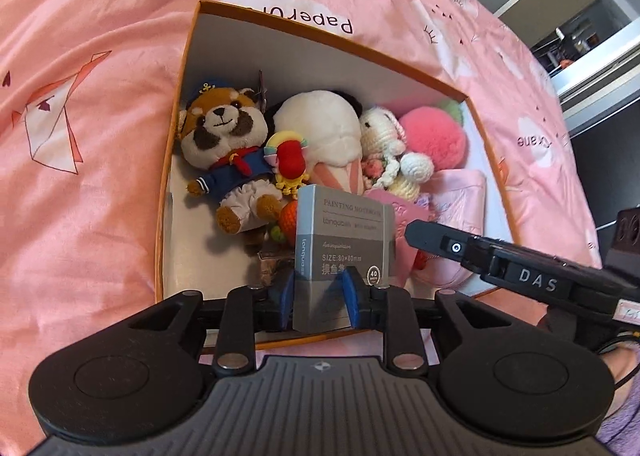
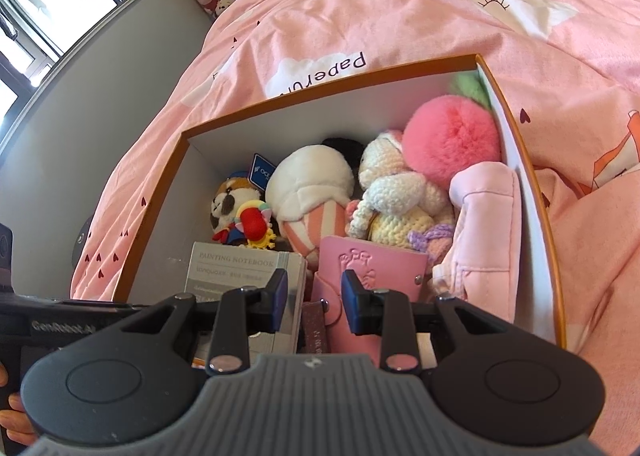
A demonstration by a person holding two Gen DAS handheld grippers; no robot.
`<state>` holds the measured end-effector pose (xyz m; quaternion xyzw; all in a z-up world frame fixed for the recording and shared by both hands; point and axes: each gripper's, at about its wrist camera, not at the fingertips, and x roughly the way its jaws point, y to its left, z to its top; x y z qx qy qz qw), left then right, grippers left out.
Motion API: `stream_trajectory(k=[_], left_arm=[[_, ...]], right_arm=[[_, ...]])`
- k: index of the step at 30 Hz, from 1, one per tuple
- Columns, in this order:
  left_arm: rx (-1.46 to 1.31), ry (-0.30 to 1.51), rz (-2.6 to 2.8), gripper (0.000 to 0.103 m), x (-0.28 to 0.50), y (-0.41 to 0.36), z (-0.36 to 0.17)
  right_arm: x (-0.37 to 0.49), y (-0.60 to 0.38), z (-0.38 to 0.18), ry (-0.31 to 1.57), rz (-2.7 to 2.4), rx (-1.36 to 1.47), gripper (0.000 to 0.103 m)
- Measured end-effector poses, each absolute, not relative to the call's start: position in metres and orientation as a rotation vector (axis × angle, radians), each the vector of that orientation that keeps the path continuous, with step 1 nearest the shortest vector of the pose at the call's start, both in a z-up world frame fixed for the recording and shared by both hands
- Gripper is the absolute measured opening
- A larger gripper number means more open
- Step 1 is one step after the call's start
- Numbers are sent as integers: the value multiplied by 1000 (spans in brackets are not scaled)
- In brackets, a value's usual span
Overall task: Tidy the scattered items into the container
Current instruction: 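Lower and release the notebook with left tool while right tool drops the dark box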
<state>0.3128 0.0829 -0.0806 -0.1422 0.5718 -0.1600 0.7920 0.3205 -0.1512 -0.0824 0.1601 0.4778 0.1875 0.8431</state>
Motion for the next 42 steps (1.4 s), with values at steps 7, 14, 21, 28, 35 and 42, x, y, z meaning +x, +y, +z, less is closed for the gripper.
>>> stream_trajectory(k=[7,14,21,28,35,42], left_arm=[[-187,1231,-303,32,308,72,-77],[-129,1198,-277,39,302,65,-70],[41,1083,-241,55,283,48,-49],[100,1020,-213,55,269,40,-32],[74,1002,-212,55,249,46,-20],[19,999,-200,55,216,64,-14]], right_arm=[[321,-152,-82,1010,396,332,33],[317,-152,-79,997,397,322,34],[305,-153,-69,958,398,297,39],[289,-153,-55,909,405,258,40],[264,-154,-37,837,425,221,45],[225,-154,-29,774,487,192,48]])
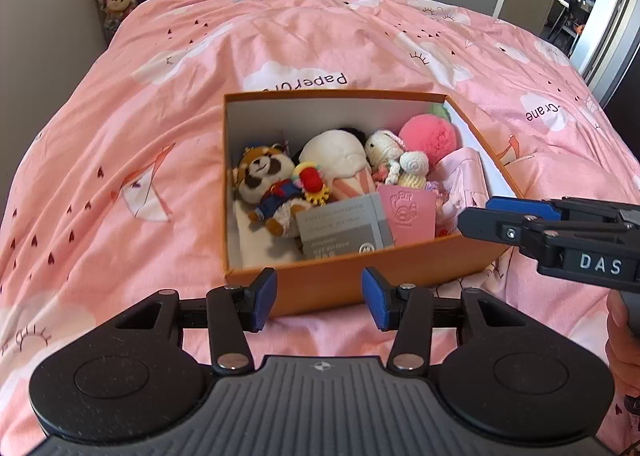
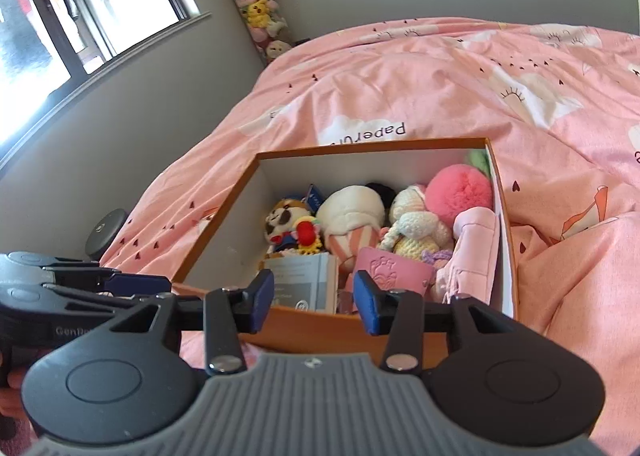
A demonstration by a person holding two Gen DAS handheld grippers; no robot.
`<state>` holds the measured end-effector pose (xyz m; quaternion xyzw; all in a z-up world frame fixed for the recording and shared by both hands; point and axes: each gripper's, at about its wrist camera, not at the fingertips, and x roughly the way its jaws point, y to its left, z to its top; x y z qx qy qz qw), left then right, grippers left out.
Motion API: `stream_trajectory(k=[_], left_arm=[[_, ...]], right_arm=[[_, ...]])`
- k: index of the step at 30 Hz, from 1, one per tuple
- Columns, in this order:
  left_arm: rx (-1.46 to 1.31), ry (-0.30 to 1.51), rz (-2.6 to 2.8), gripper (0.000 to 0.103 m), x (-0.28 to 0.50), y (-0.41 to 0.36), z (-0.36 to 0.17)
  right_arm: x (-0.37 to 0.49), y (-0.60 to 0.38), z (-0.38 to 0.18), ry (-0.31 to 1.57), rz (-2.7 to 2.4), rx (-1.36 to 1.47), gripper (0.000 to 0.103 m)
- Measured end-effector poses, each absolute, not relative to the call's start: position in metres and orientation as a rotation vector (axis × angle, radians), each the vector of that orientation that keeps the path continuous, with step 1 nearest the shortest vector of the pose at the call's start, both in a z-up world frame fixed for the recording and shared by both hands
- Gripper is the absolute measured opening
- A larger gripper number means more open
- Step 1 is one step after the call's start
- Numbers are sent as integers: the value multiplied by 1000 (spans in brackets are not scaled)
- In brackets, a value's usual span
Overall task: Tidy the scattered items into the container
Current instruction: 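Lower and release the notebook with left tool while right tool drops the dark box, then move left tool to the yellow tape measure while right tool approaches the glitter mirror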
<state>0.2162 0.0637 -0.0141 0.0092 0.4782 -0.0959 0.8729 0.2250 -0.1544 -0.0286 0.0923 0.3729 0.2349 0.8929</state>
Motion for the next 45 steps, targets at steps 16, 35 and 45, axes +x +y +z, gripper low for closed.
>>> stream_trajectory(k=[16,35,45], left_arm=[[-168,1152,-35,58,159,117,-82],[-282,1198,46,77,155,130,-140],[-261,1225,35,88,161,122,-156]], right_arm=[[166,-183,-111,1006,439,235,49],[151,-191,-168,1161,454,280,50],[156,-181,-171,1180,476,233,51]])
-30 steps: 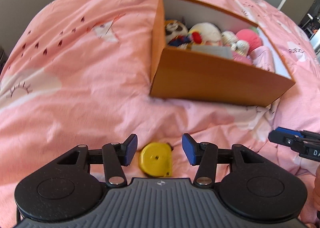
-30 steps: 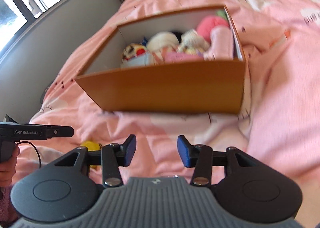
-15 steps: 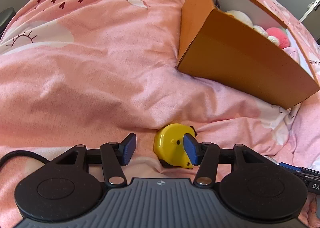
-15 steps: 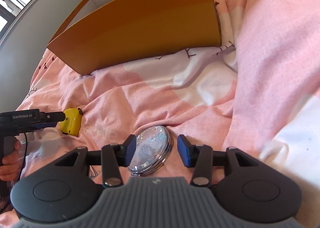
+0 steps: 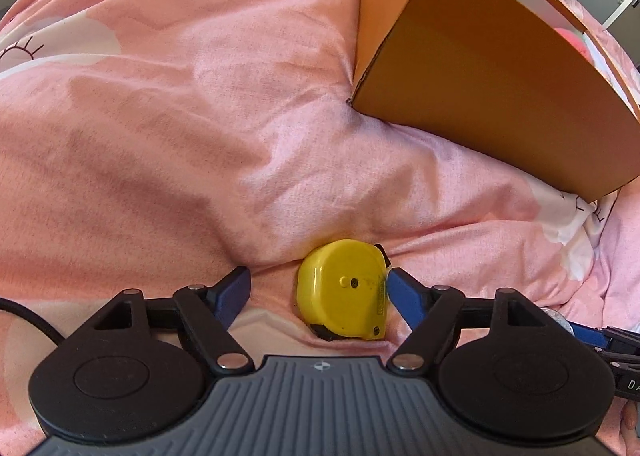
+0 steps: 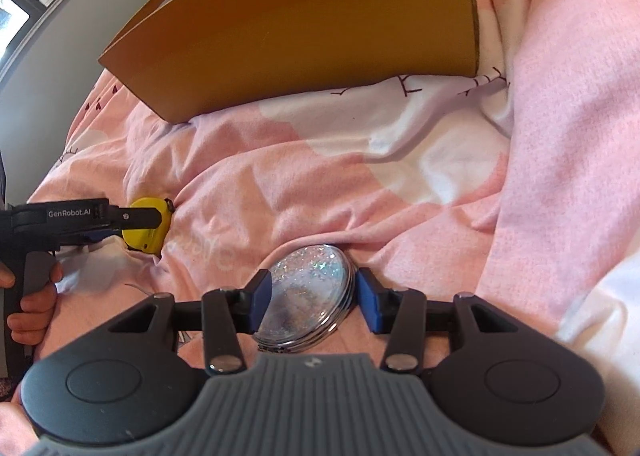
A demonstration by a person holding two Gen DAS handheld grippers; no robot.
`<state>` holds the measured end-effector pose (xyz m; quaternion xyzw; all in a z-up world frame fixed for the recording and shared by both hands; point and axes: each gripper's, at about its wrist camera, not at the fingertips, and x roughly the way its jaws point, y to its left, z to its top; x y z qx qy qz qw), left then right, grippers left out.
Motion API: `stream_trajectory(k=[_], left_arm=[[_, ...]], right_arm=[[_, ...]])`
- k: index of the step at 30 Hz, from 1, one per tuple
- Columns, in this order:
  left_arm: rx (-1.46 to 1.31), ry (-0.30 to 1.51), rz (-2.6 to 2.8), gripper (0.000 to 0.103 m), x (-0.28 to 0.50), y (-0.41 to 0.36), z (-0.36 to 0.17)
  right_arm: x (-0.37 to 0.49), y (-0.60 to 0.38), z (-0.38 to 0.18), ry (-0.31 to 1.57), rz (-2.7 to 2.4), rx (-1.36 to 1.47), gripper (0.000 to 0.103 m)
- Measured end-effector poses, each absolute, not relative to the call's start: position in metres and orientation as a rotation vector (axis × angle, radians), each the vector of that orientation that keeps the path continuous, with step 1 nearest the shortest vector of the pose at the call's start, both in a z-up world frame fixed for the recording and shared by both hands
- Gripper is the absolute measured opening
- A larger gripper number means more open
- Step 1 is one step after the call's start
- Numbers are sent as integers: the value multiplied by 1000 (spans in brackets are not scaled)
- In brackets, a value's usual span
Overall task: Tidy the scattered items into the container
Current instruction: 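Move left tool to the yellow tape measure while right tool approaches the glitter mirror, then close left tool on the tape measure while right tool grasps the mirror edge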
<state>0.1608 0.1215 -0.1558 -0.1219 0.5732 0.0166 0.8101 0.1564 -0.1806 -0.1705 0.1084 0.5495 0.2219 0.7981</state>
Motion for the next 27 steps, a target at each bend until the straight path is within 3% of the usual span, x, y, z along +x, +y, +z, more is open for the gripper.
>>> stream_trajectory(k=[2,7,10,15,27], left_arm=[[-245,1224,30,83,160,118,-156],[-205,1217,-2,60,157,108,-153],[-176,1213,-7,59,156,102,-152],[-161,1205,-15,59,152,99,-148],[-126,1189,-62,59,145,89,-139]], right_arm=[[156,-177,-171,1180,486,210,53],[155,-173,-170,1177,488,191,54],[153,-173,-169,1169,485,184,51],[151,-176,-166,1162,471,223,38],[151,-170,-178,1281,563,408,33]])
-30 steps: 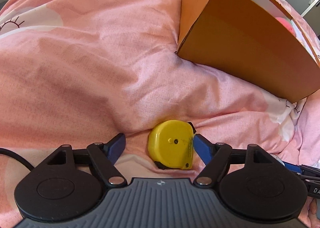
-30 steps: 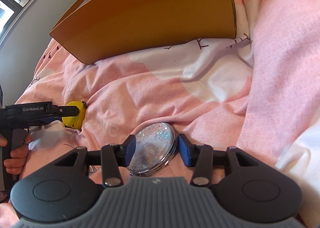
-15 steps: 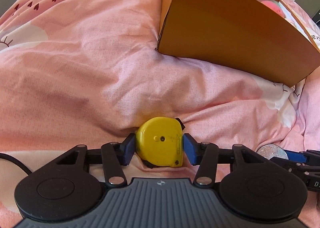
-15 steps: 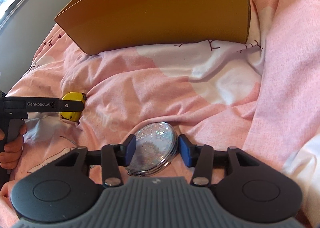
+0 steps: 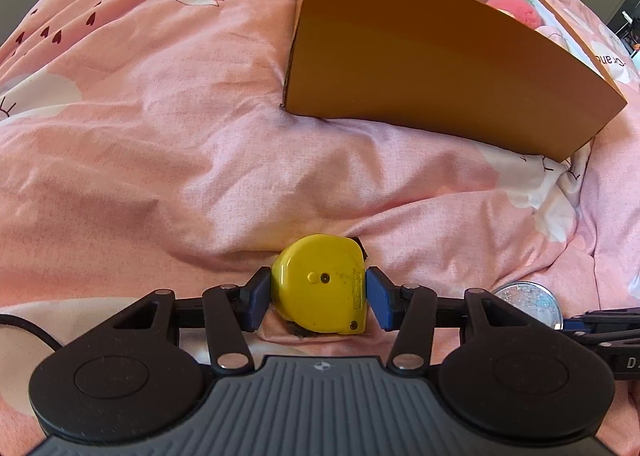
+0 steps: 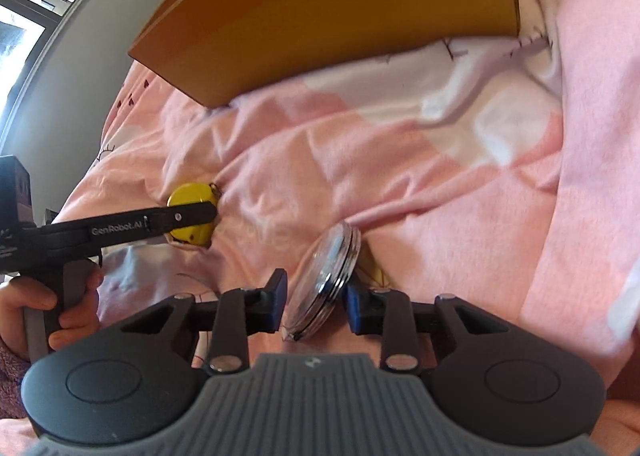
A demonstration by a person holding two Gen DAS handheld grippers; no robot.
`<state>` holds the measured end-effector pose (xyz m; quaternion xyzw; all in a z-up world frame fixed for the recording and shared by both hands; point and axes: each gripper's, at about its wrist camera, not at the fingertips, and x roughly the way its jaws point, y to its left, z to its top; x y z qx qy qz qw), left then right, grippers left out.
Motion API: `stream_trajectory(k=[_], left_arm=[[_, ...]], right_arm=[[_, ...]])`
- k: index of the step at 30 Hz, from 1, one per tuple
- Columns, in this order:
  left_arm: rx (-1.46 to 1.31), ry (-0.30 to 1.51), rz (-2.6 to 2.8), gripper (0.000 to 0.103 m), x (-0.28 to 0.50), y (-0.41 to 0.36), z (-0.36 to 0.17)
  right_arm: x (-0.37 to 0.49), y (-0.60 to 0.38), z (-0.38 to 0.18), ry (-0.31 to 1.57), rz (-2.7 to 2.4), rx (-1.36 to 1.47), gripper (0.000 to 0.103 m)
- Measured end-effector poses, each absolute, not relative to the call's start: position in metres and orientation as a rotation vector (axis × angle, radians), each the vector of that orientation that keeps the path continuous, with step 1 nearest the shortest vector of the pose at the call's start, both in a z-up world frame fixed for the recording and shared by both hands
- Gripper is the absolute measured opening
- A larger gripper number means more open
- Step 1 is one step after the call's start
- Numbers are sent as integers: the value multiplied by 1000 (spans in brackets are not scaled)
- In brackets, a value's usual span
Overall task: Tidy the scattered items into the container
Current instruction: 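Close left tool on the tape measure while right tool grasps the mirror edge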
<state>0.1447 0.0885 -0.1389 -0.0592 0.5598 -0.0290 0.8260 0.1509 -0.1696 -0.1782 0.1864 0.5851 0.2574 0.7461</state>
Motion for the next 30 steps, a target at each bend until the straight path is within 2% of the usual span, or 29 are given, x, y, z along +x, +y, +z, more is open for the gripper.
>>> stream_trajectory(k=[6,19,20,22,30], left_arm=[[-102,1180,-97,59,152,84,-135],[-88,1173,-165,59,153,72,-143],[-100,1168,-171,58,153,73,-143],[-114,1154,-187,43,152,73,-140],[-164,1136,-247,44,150,69,-132]], right_arm=[[152,-173,-183,1294,548,442,24],[153,-179,-183,1293,550,458,24],[153,-179,-183,1294,550,459,24],[153,-180,-184,1296,551,464,24],[154,-179,-186,1296,550,470,24]])
